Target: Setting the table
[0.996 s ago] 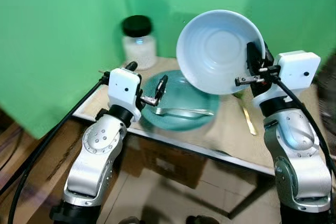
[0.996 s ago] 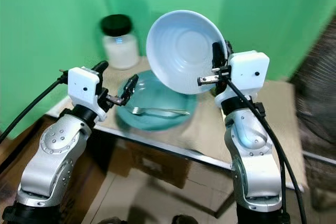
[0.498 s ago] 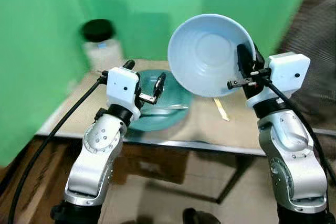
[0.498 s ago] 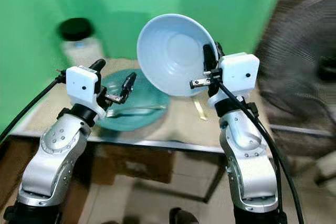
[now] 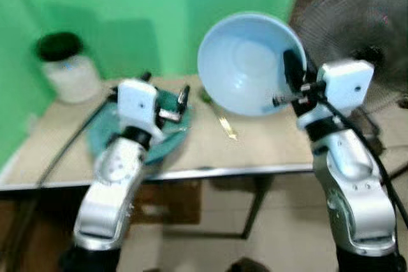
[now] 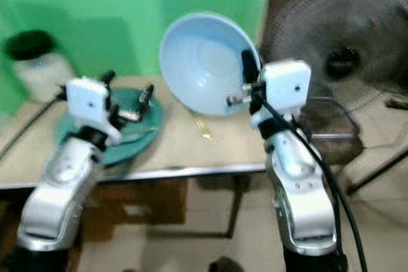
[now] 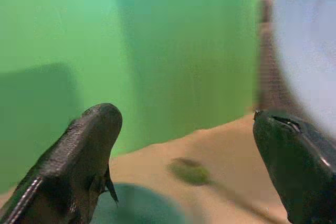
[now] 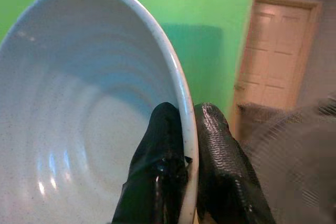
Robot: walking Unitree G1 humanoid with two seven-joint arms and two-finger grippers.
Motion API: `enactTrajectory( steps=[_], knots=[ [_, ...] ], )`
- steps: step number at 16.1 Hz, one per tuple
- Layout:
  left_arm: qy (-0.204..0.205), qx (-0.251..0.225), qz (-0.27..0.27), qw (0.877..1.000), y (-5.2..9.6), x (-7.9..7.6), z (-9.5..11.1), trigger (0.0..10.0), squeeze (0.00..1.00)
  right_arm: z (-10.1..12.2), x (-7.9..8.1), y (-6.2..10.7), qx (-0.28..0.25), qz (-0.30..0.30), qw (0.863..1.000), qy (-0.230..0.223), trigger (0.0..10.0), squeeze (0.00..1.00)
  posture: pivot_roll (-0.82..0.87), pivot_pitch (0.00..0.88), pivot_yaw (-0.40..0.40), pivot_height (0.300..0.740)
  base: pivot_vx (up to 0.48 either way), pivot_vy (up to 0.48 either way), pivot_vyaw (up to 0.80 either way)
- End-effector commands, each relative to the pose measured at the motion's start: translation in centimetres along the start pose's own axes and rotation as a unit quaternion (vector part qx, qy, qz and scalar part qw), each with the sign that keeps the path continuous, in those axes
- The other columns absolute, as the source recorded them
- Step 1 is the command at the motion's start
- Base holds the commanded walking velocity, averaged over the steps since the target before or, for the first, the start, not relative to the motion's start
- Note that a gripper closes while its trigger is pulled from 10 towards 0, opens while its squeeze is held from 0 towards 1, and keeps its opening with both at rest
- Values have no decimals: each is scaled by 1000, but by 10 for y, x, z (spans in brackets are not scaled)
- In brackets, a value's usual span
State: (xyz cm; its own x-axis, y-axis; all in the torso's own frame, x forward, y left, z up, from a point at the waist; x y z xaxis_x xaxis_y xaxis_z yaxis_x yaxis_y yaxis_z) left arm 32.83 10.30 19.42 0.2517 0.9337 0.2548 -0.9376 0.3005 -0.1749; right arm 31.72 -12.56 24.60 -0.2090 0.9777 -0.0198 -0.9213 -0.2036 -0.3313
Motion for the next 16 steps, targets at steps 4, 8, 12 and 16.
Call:
enactTrajectory(
  steps=[4,8,12,16],
  knots=[
    [-10,1,14,1000,1,9,1,10000,0,11,3,-2,-21,11,1000,-2,10000,0,18,0,7,740,0,0,-800],
    [-1,7,17,1000,3,10,-3,10000,0,11,-3,-2,-16,2,1000,2,10000,0,8,0,6,740,0,0,-800],
    [-6,29,22,999,13,19,-16,10000,0,3,-18,7,-2,-34,999,0,10000,0,18,0,28,740,0,0,-800],
    [-17,43,51,998,24,39,-20,10000,0,-4,-31,14,13,-59,998,-5,10000,0,50,0,5,740,0,0,-800]
  ],
)
Point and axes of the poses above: a point about 5 cm out from each wrist's last joint towards the gripper, its own y axis pointing back from the gripper into the wrist, its own z axis along the axis of the wrist's last joint, x = y × z, the point moved 6 cm from there along -y, pointing out of the wrist towards the gripper, and after that the axes turned 8 degrees about -y, right-handed, at the moved point
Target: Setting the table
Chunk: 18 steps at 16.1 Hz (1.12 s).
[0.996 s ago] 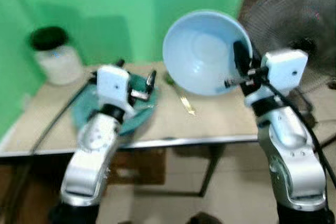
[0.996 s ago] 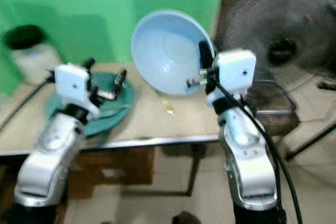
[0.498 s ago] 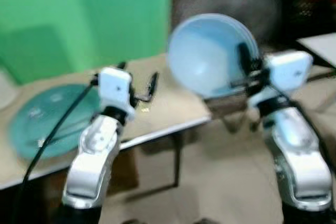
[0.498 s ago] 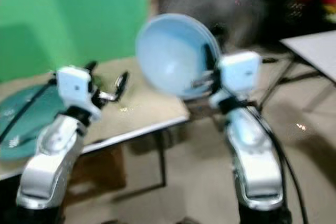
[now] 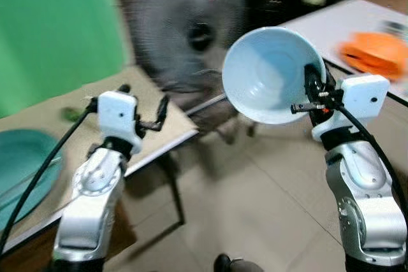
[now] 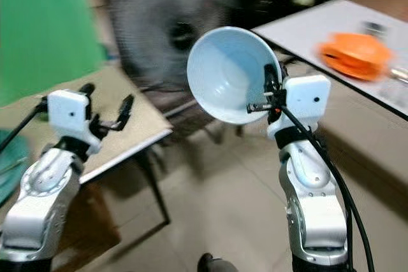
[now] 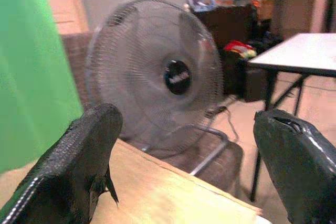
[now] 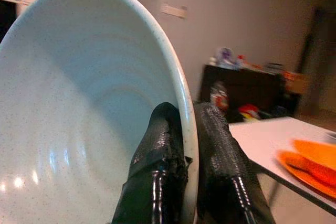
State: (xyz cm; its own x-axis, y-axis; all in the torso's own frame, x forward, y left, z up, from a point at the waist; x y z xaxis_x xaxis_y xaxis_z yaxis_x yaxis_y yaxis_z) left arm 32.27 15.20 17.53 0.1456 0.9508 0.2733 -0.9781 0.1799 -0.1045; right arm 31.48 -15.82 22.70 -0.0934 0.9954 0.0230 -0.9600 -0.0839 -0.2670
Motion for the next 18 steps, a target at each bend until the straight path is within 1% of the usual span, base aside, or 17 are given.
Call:
enactTrajectory(
  steps=[1,3,4,6,8,9,10,11,12,13,15,18],
  knots=[
    [0,-7,1,1000,4,1,6,10000,0,12,-2,-1,-21,-1,1000,-6,10000,0,57,0,1,740,0,0,-800],
    [-8,-4,6,1000,7,4,5,10000,0,8,-6,1,-14,-12,1000,-13,10000,0,68,0,-5,740,0,0,-800],
    [-14,-5,3,1000,7,5,5,10000,0,-1,-11,3,1,-29,999,-27,10000,0,71,0,-4,740,0,0,-800],
    [-13,-6,0,1000,6,4,6,10000,0,-8,-15,6,14,-45,998,-34,10000,0,66,0,4,740,0,0,-800],
    [-5,-2,-3,1000,7,0,4,10000,0,-17,-19,13,34,-57,997,-30,10000,0,54,0,22,740,0,0,-800],
    [0,1,-6,1000,7,-5,2,10000,0,-28,-27,20,55,-78,995,-27,10000,0,51,0,27,740,0,0,-800],
    [5,-2,-6,1000,6,-6,3,10000,0,-35,-32,24,69,-96,992,-33,10000,0,47,0,27,740,0,0,-800],
    [19,-1,-2,1000,6,-6,4,10000,0,-38,-36,25,76,-108,991,-37,10000,0,46,0,29,740,0,0,-800],
    [22,-1,-7,1000,7,-9,4,10000,0,-40,-38,27,81,-115,989,-37,10000,0,44,0,32,740,0,0,-800],
    [18,-1,-18,1000,7,-13,2,10000,0,-42,-42,29,83,-124,988,-38,10000,0,42,0,32,740,0,0,-800],
    [14,-4,-16,1000,7,-12,3,10000,0,-41,-48,27,85,-143,985,-48,10000,0,44,0,21,740,0,0,-800],
    [12,-7,-11,1000,7,-12,2,10000,0,-47,-47,26,96,-138,984,-50,10000,0,44,0,21,740,0,0,-800]
  ],
)
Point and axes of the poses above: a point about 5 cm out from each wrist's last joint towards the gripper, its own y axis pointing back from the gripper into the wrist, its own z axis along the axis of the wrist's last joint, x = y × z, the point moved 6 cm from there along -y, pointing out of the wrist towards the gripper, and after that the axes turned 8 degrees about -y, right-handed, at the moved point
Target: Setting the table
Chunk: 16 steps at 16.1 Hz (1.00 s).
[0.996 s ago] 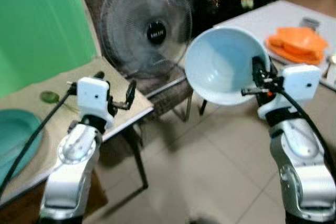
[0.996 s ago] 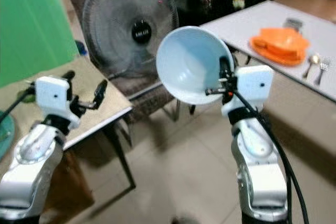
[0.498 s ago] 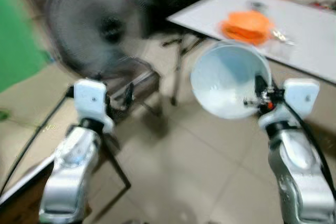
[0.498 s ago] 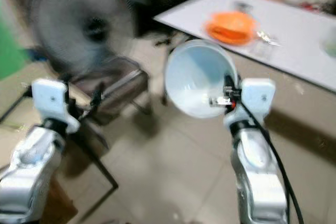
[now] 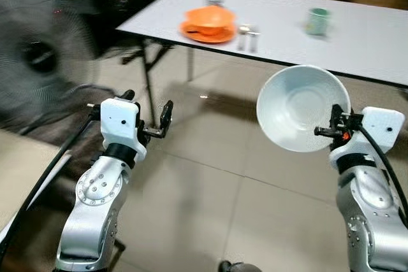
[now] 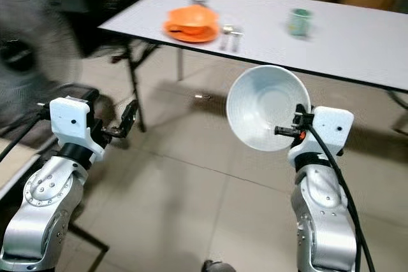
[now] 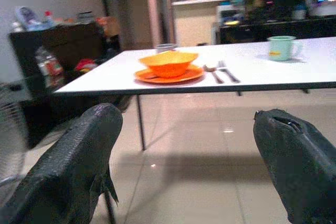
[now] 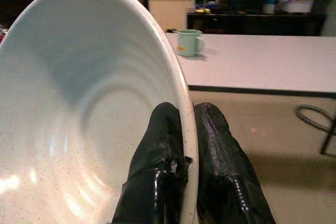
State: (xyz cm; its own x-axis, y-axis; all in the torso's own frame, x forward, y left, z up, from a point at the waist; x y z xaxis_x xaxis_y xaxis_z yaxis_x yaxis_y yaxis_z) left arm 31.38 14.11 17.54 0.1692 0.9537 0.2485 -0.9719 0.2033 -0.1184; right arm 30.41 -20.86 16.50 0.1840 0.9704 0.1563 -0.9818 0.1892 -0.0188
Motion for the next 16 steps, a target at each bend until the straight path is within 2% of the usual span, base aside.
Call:
enactTrajectory(
  steps=[1,2,4,9,11,16],
  knots=[
    [-4,2,-3,1000,0,-1,-2,10000,0,7,8,-3,-10,10,1000,-8,10000,0,43,0,16,740,247,0,-800],
    [0,-1,-3,1000,0,0,0,10000,0,10,14,-4,-9,25,1000,-7,10000,0,45,0,14,740,262,0,-800],
    [-5,1,-1,1000,-1,1,-1,10000,0,6,23,-6,-3,49,999,4,10000,0,50,0,15,740,277,0,0],
    [-6,2,-9,1000,-2,0,-2,10000,0,4,22,-6,3,39,999,-5,10000,0,50,0,20,740,286,0,0],
    [-6,0,-17,1000,-3,-3,-1,10000,0,4,17,-5,3,26,1000,-10,10000,0,49,0,24,740,328,0,-800],
    [-6,-2,-23,1000,-6,-4,0,10000,0,4,18,-7,2,24,1000,-13,10000,0,49,0,27,740,363,0,-800]
  ],
)
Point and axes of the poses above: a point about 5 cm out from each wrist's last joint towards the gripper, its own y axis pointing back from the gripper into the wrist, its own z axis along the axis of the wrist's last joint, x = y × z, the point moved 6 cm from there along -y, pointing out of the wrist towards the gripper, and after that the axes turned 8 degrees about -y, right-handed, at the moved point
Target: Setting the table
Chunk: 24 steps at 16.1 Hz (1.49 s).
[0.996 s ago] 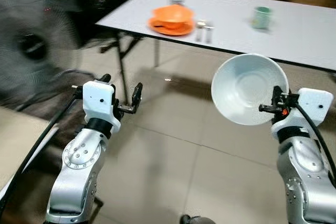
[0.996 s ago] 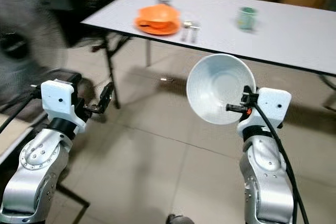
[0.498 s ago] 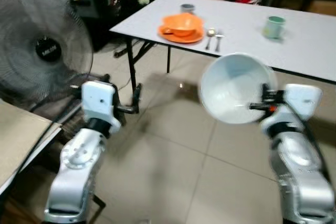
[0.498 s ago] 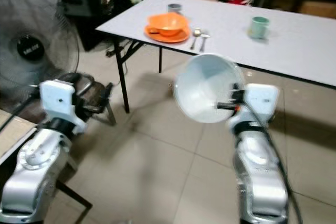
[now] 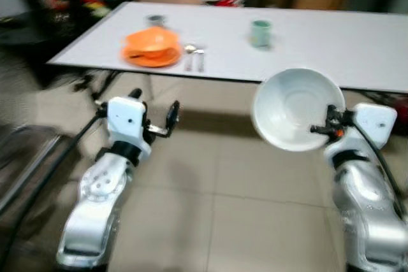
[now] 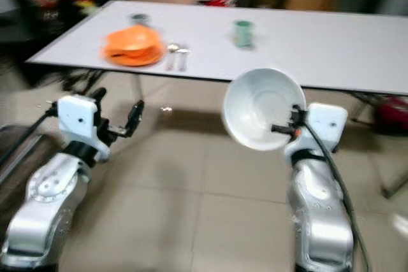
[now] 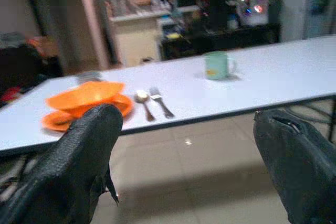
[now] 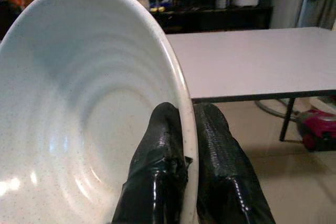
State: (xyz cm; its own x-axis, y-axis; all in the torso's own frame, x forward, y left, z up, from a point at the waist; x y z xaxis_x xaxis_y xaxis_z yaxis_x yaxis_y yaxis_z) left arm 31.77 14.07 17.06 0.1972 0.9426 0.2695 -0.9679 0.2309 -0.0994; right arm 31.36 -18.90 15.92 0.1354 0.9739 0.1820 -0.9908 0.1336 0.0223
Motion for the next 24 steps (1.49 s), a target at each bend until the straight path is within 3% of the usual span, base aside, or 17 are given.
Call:
enactTrajectory(
  steps=[1,10,13,24],
  knots=[
    [2,-8,-7,1000,-3,-2,5,10000,0,14,-1,0,-24,1,1000,-1,10000,0,48,0,29,740,379,0,-800],
    [5,-15,-13,1000,-11,-5,7,10000,0,14,11,-9,-8,61,998,-3,10000,0,33,0,44,740,387,0,-89],
    [8,-14,-9,1000,-8,-5,6,10000,0,10,6,-10,-1,53,999,11,10000,0,39,0,28,740,394,0,0],
    [18,-7,-14,1000,-2,-9,1,10000,0,6,13,-16,11,76,997,18,10000,0,46,0,19,740,400,0,0]
  ],
)
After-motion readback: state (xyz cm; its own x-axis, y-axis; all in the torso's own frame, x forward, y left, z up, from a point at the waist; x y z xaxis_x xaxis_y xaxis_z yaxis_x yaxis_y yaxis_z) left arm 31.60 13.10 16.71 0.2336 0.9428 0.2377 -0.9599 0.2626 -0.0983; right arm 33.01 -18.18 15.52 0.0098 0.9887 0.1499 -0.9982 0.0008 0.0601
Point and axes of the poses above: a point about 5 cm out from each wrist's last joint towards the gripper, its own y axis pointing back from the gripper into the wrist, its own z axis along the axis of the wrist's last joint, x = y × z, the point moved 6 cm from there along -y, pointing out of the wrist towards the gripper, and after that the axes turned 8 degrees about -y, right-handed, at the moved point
